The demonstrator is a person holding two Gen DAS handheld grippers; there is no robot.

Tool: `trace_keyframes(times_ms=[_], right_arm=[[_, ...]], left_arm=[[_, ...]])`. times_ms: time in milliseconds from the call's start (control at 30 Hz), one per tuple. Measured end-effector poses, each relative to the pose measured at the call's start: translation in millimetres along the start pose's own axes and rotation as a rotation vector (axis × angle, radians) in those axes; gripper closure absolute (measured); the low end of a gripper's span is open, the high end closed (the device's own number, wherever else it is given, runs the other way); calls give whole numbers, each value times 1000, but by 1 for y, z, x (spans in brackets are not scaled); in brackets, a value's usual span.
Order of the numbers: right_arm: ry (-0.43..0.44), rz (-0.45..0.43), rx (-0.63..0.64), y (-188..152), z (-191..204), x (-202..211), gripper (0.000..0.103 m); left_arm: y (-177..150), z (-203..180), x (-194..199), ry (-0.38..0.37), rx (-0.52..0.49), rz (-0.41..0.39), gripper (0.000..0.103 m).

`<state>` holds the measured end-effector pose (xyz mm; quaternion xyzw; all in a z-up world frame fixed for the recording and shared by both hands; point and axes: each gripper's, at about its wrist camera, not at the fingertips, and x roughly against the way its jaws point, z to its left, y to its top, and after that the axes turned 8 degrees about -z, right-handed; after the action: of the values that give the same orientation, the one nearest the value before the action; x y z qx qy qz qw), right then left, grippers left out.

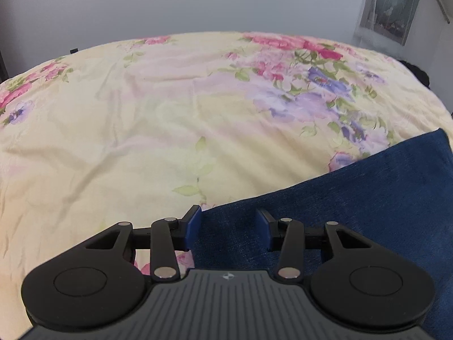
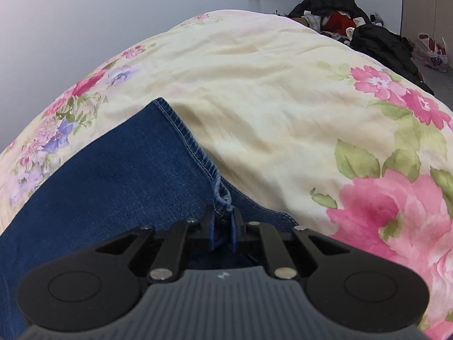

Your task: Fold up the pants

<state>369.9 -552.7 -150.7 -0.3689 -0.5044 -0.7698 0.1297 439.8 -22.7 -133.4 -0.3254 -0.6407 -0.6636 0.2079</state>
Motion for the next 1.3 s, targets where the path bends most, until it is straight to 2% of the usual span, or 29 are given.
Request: trace_keyframes(times_ms=[33, 233, 333, 400, 533, 633, 800, 933, 1000, 1067, 1200, 1233, 1267, 1300], right_arm=[[2, 5, 3, 0, -1, -1, 99], [-8, 10, 44, -3, 3, -1, 99], [-1, 13, 47, 1, 5, 6, 98], [5, 12, 56, 5, 3, 17, 94], [-20, -51, 147, 3, 6, 55, 92], [35, -80, 189, -7, 12, 82, 89], [251, -58, 260, -47, 51, 120, 89], [412, -9, 318, -92, 97, 143, 89], [432, -2, 345, -115, 117, 154, 89], [416, 8, 351, -136, 130, 160, 89], [382, 58, 255, -165, 134, 168, 88], [370, 51, 231, -174, 133, 176, 84], [365, 50, 225, -181, 134, 181, 71], [354, 47, 225, -187, 136, 185, 69]], left_arm=[[-3, 0, -8, 25, -12, 36, 62], [-8, 10, -17, 28, 7, 52, 62], [-7, 17, -2, 35, 55, 71, 73], [-8, 20, 15, 3, 81, 90, 73], [-21, 10, 54, -63, 32, 77, 73], [-36, -5, 76, -103, 1, 75, 73], [-69, -28, 94, -90, -76, 64, 74], [-90, -28, 101, -90, -53, 68, 77], [-97, -26, 103, -82, -35, 66, 77], [-103, -23, 103, -73, -23, 61, 77], [-111, -24, 103, -44, -49, 66, 78], [-115, -22, 104, -46, -47, 64, 78], [-117, -20, 104, -52, -40, 64, 78], [-119, -17, 104, -57, -31, 63, 78]])
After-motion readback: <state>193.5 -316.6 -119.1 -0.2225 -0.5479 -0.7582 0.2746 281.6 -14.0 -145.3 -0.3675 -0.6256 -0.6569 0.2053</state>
